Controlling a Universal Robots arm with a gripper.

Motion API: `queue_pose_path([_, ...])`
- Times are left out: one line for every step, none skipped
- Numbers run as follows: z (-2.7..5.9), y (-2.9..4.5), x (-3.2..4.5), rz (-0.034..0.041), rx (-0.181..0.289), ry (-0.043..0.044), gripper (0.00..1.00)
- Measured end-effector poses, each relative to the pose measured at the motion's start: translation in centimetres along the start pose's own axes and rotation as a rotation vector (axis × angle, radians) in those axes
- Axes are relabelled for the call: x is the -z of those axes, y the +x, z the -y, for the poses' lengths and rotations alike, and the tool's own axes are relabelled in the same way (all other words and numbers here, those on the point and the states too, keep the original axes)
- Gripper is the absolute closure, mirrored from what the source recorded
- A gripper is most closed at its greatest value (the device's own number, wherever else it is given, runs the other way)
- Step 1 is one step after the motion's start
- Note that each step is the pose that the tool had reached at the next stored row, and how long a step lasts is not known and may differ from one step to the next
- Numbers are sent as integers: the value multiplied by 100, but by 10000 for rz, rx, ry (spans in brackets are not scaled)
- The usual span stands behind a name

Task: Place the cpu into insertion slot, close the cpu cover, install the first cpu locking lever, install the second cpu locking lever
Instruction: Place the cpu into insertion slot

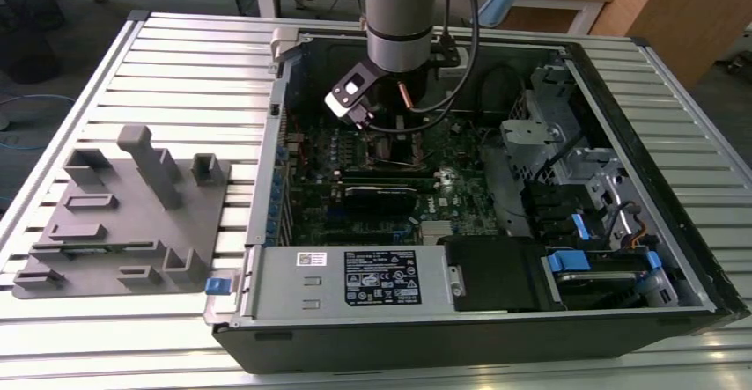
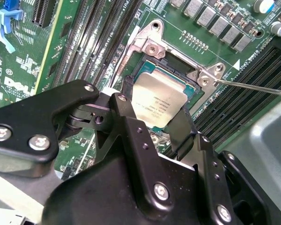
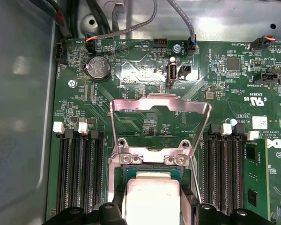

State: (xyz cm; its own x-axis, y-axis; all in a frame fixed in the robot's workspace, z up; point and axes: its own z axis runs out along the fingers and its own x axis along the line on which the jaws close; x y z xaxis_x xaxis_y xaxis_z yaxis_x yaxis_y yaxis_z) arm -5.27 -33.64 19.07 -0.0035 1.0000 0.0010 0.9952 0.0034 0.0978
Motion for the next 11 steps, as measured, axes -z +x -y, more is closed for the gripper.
queue_pose_path([0,0,0,1,1,0,46])
queue_pose_path([0,-1,0,3,1,1,46])
queue_pose_path([0,0,0,3,1,1,46])
queue_pose_path([0,-1,0,4,1,1,46])
queue_pose_path([0,-1,0,3,1,1,46])
queue_pose_path([0,-1,0,4,1,2,46])
queue_pose_path([0,-1,0,4,1,2,46])
queue_pose_path([-1,0,-2,-1,2,-5,45])
queue_pose_path([-1,1,-4,-6,2,-8,45])
queue_pose_path([-1,1,-5,-8,2,-6,45])
queue_pose_path([-1,1,-4,-4,2,-4,39])
